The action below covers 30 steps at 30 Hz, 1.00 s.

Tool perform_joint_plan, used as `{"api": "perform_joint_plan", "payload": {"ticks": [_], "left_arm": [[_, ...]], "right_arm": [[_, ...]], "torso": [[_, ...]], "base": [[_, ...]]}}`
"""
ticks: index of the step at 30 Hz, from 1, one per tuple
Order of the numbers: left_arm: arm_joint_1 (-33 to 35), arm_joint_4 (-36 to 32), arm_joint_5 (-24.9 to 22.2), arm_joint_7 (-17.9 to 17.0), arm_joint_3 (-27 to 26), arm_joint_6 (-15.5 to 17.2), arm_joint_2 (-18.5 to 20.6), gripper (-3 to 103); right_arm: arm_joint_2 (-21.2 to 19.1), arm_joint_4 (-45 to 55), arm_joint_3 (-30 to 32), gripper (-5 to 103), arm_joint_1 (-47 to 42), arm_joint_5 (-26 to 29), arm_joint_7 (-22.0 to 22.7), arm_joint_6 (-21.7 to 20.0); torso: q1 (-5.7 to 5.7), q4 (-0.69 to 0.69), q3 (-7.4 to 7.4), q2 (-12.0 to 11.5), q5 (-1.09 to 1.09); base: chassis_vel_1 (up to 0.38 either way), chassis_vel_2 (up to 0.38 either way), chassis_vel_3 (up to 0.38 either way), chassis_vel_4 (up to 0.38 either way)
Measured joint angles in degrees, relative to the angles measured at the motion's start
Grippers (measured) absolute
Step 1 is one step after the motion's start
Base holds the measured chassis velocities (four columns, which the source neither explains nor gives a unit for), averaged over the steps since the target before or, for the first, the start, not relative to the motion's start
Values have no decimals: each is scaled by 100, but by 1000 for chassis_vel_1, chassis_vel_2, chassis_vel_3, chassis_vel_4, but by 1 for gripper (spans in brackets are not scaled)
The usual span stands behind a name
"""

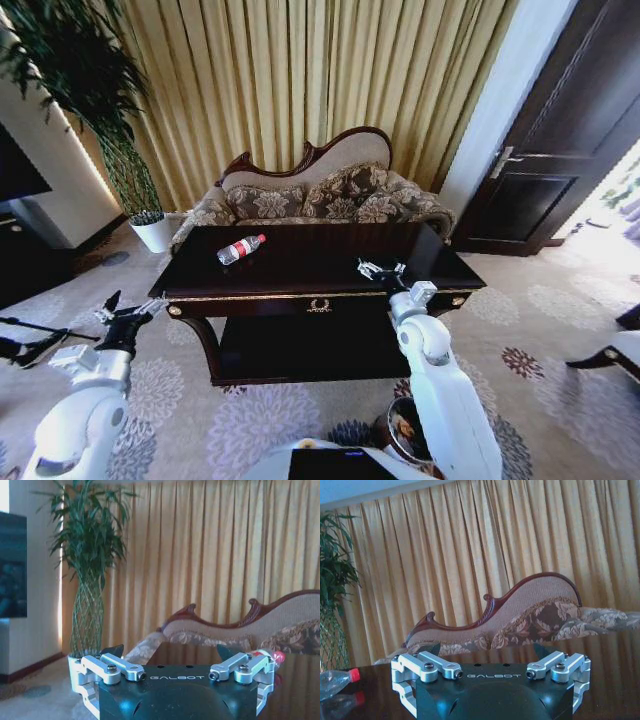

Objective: Move to the front of the table and place the trash on the table into the trash bin.

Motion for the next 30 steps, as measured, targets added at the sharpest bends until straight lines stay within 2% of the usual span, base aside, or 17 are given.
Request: {"api": "perform_joint_plan", "payload": {"ticks": [1, 2, 4, 5, 7, 10, 12, 13, 15, 16, 21, 22, 25, 26, 29, 30], "left_arm": [[-51, 44, -221, -109, -27, 115, 196, 100], [-51, 44, -221, -109, -27, 115, 196, 100], [-184, 248, -386, -163, -34, 187, 520, 100], [-184, 248, -386, -163, -34, 187, 520, 100], [-383, 554, -583, -145, -32, 203, 973, 100], [-478, 680, -660, -101, -24, 204, 1152, 100], [-792, 1014, -882, -34, 27, 218, 1572, 100], [-792, 1014, -882, -34, 27, 218, 1572, 100], [-1219, 1295, -1196, 35, 125, 312, 1929, 100], [-1219, 1295, -1196, 35, 125, 312, 1929, 100], [-2051, 2129, -1879, 459, 564, 470, 2642, 100], [-2051, 2129, -1879, 459, 564, 470, 2642, 100], [-2678, 2963, -2362, 860, 1061, 613, 3174, 100], [-2678, 2963, -2362, 860, 1061, 613, 3174, 100], [-3577, 3785, -2546, 1199, 1845, 698, 3372, 100], [-3577, 3785, -2546, 1199, 1845, 698, 3372, 100]], "right_arm": [[-136, 46, -19, 100, 5, 144, 77, -81], [-136, 46, -19, 100, 5, 144, 77, -81], [-360, 66, -5, 100, -9, 298, 140, -119], [-360, 66, -5, 100, -9, 298, 140, -119], [-540, 66, 112, 100, -104, 348, 163, -111], [-561, 75, 163, 100, -143, 349, 176, -105], [-577, 111, 225, 100, -197, 348, 229, -94], [-577, 111, 225, 100, -197, 348, 229, -94], [-574, 113, 232, 100, -218, 334, 243, -91], [-574, 113, 232, 100, -218, 334, 243, -91], [-523, 112, 196, 100, -249, 298, 247, -88], [-523, 112, 196, 100, -249, 298, 247, -88], [-506, 102, 171, 100, -303, 235, 247, -87], [-506, 102, 171, 100, -303, 235, 247, -87], [-497, 100, 164, 100, -358, 180, 242, -85], [-497, 100, 164, 100, -358, 180, 242, -85]], "torso": [[0, 0, 0, 0, 1], [0, 0, 0, 0, 1], [0, -1, 0, 0, -1], [0, -1, 0, 0, -1], [0, -2, 1, 0, -1], [1, -2, 1, 0, 0], [0, -1, 0, 0, -1], [0, -1, 0, 0, -1], [0, 0, 1, -1, -1], [0, 0, 1, -1, -1], [1, -1, 1, -1, -1], [1, -1, 1, -1, -1], [1, 1, 1, -1, 0], [1, 1, 1, -1, 0], [1, 1, 1, -1, -1], [1, 1, 1, -1, -1]], "base": [[0, 0, 0, 0], [0, 0, 0, 0], [0, 0, 0, 0], [0, 0, 0, 0], [0, 0, 0, 0], [0, 0, 0, 0], [0, 0, 0, 0], [0, 0, 0, 0], [0, 0, 0, 0], [0, 0, 0, 0], [0, 0, 0, 0], [0, 0, 0, 0], [0, 0, 0, 0], [0, 0, 0, 0], [0, 0, 0, 0], [0, 0, 0, 0]]}}
